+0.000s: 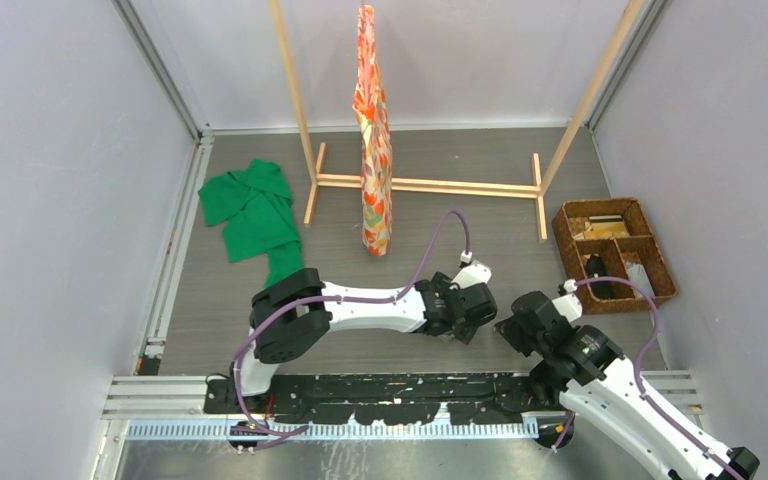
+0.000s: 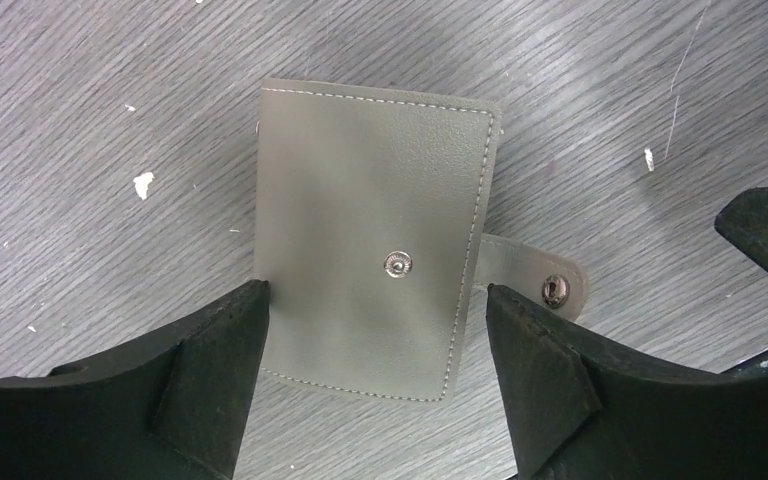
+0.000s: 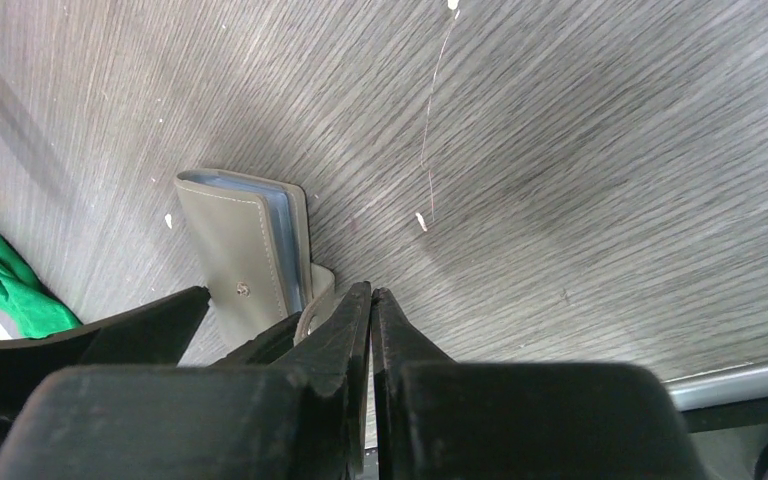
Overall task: Take the credit cards out of the card holder
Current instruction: Open the card holder at the center of the board.
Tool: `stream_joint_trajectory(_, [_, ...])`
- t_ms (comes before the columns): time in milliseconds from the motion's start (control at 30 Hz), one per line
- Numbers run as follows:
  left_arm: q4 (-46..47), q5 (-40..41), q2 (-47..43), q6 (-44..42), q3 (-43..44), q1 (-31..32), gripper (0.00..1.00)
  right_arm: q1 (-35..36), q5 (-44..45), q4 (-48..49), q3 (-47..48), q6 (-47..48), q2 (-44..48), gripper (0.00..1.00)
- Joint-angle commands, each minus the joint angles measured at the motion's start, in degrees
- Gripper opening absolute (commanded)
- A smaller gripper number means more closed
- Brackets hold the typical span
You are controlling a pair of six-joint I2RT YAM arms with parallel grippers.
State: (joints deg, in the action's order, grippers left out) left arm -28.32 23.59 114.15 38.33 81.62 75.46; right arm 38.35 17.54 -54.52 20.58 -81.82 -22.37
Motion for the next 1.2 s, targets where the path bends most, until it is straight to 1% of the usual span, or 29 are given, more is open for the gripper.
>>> stream_joint_trajectory(0, [2.1,-1.6,1.7,-0.3,-0.1,0.6,0.80,-0.1,1.6,0.2,-0.7,-1.7,1.2,0.09])
stream_joint_trajectory(67, [1.5,-0.7,2.1,-0.1,0.3,0.6,0.74,-0.1,1.6,0.3,-0.8,-1.9,1.4,0.13])
stream_joint_trajectory(133, [1.1,0.0,2.2,0.0,0.5,0.5,0.65,-0.1,1.3,0.6,-0.8,-1.9,1.4,0.20])
stream_joint_trajectory(233, [0.4,0.9,1.9,0.0,0.8,0.5,0.51,-0.1,-0.1,1.7,-1.2,-1.8,1.4,0.40])
stream_joint_trajectory(300, [0.2,1.5,1.3,-0.3,0.9,0.5,0.43,0.0,-0.9,2.3,-1.4,-1.9,1.4,0.49])
stream_joint_trajectory(367, [-0.1,1.8,0.4,-0.7,1.0,0.5,0.33,-0.1,-1.3,2.9,-1.6,-2.0,1.4,0.53])
stream_joint_trajectory(467, [-1.9,1.5,-1.2,-0.4,1.7,0.0,0.19,-0.1,-1.1,3.0,-1.3,-2.1,1.7,0.56])
stream_joint_trajectory(567, [-1.7,-2.9,-4.5,1.0,-0.1,-1.9,0.04,-0.1,-2.3,5.2,-1.4,-0.6,1.6,0.57])
stream_joint_trajectory(600, [-0.7,-5.7,-5.7,1.5,-1.4,-3.2,0.01,-0.1,-3.0,6.4,-1.5,-0.1,1.2,0.58])
stream_joint_trajectory(667, [1.1,-10.3,-8.6,3.6,-4.8,-5.9,0.01,-0.1,-4.5,8.5,-1.5,1.2,-0.1,0.59])
stream_joint_trajectory(767, [6.6,-16.4,-13.4,7.0,-12.2,-10.0,0.01,-0.1,-6.5,11.9,-1.1,3.0,-2.7,0.60])
stream_joint_trajectory(833, [9.1,-18.8,-15.9,8.9,-16.2,-12.0,0.01,-0.1,-7.9,14.2,-0.7,4.6,-4.3,0.63])
stream_joint_trajectory(900, [10.5,-19.9,-17.9,10.6,-19.1,-13.1,0.01,-0.1,-10.0,17.6,0.0,6.8,-6.1,0.65])
stream_joint_trajectory(1000, [11.1,-20.6,-20.3,11.9,-21.5,-13.8,0.03,-0.1,-13.1,22.2,1.7,10.4,-9.3,0.65])
stream_joint_trajectory(1100, [12.7,-20.6,-22.9,13.0,-23.9,-14.1,0.01,-0.1,-16.5,27.1,3.6,13.5,-13.3,0.65])
stream_joint_trajectory(1167, [13.3,-20.6,-24.3,13.6,-25.0,-14.3,0.01,-0.1,-20.2,31.3,4.5,14.4,-16.1,0.63])
